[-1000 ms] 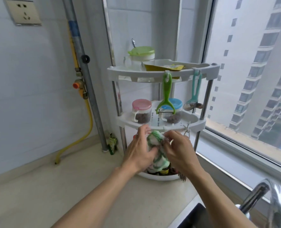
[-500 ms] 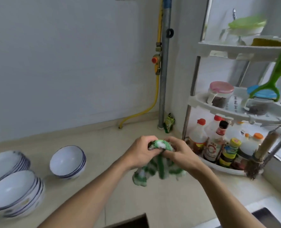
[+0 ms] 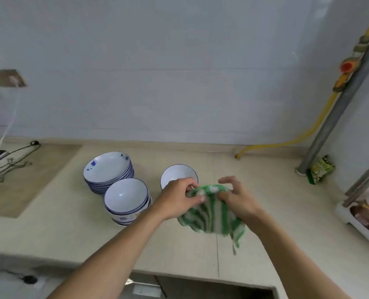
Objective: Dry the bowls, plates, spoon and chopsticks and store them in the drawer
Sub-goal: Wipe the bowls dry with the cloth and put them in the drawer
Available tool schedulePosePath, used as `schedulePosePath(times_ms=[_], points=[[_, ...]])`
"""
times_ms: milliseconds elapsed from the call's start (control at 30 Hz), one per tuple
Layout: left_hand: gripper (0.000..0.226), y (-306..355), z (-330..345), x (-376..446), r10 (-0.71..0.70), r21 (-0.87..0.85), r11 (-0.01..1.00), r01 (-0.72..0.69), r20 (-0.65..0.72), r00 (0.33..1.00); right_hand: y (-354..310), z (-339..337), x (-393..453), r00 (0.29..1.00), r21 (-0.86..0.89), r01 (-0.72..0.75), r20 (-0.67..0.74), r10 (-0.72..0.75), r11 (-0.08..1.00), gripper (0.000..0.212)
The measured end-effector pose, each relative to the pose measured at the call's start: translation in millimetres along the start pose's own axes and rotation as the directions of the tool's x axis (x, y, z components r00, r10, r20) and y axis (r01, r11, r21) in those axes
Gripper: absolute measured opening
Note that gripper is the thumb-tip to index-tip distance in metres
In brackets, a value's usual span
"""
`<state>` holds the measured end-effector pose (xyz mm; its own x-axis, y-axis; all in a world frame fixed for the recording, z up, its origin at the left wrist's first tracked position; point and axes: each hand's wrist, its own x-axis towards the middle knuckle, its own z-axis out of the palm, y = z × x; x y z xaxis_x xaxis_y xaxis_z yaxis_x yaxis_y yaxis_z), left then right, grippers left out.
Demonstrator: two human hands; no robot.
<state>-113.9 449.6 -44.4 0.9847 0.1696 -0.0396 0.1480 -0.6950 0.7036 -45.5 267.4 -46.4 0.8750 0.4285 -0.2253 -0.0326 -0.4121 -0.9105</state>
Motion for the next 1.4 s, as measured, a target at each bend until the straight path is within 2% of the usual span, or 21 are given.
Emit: schedulePosePath(times_ms=[33, 100, 267, 333, 433, 567, 700, 833, 933, 1100, 1267, 1400], points=[[0.026, -19, -11, -3, -0.037, 0.025, 0.999, 0.038, -0.028, 0.999, -6, 20, 6, 1.0, 0.019, 0.001, 0.008, -0.001, 1.0, 0.035], [0.034, -50, -30, -7, -0.107, 0.119, 0.986, 0.119, -0.106, 0.989, -14, 49, 15, 1.0, 0.0, 0.002, 0.017, -0.002, 1.0, 0.04], [0.038, -139, -86, -18, -0.227, 0.335, 0.888, 0.315, -0.275, 0.934, -23, 136, 50, 0.99, -0.099, -0.14, -0.033, 0.138, 0.985, 0.02], [0.044, -159, -97, -21, -0.261, 0.395, 0.837, 0.379, -0.321, 0.91, -26, 158, 57, 0.985, -0.159, -0.169, -0.045, 0.164, 0.973, 0.025], [0.053, -184, -107, -20, -0.337, 0.403, 0.793, 0.458, -0.336, 0.88, -28, 191, 71, 0.984, -0.255, -0.18, -0.05, 0.173, 0.95, 0.048], [0.042, -207, -109, -13, -0.468, 0.347, 0.762, 0.546, -0.287, 0.836, -25, 225, 88, 0.976, -0.418, -0.216, -0.056, 0.212, 0.882, 0.047], [0.03, -221, -111, -7, -0.482, 0.369, 0.762, 0.533, -0.226, 0.846, -20, 245, 101, 0.976, -0.552, -0.208, -0.062, 0.208, 0.808, 0.046], [0.03, -224, -112, -1, -0.485, 0.299, 0.801, 0.519, -0.184, 0.855, -24, 248, 108, 0.977, -0.653, -0.196, -0.068, 0.201, 0.731, 0.031], [0.029, -223, -116, 4, -0.491, 0.267, 0.816, 0.513, -0.148, 0.858, -24, 249, 113, 0.977, -0.686, -0.193, -0.071, 0.199, 0.701, 0.029], [0.014, -227, -123, 8, -0.502, 0.258, 0.828, 0.498, -0.055, 0.863, -21, 248, 118, 0.971, -0.667, -0.221, -0.08, 0.227, 0.711, 0.032], [0.028, -233, -129, 11, -0.488, 0.164, 0.86, 0.484, -0.016, 0.873, -20, 248, 122, 0.977, -0.682, -0.181, -0.044, 0.207, 0.709, 0.019], [0.025, -226, -133, 12, -0.459, 0.112, 0.882, 0.457, -0.009, 0.888, -26, 238, 119, 0.983, -0.619, -0.16, -0.033, 0.178, 0.769, 0.025]])
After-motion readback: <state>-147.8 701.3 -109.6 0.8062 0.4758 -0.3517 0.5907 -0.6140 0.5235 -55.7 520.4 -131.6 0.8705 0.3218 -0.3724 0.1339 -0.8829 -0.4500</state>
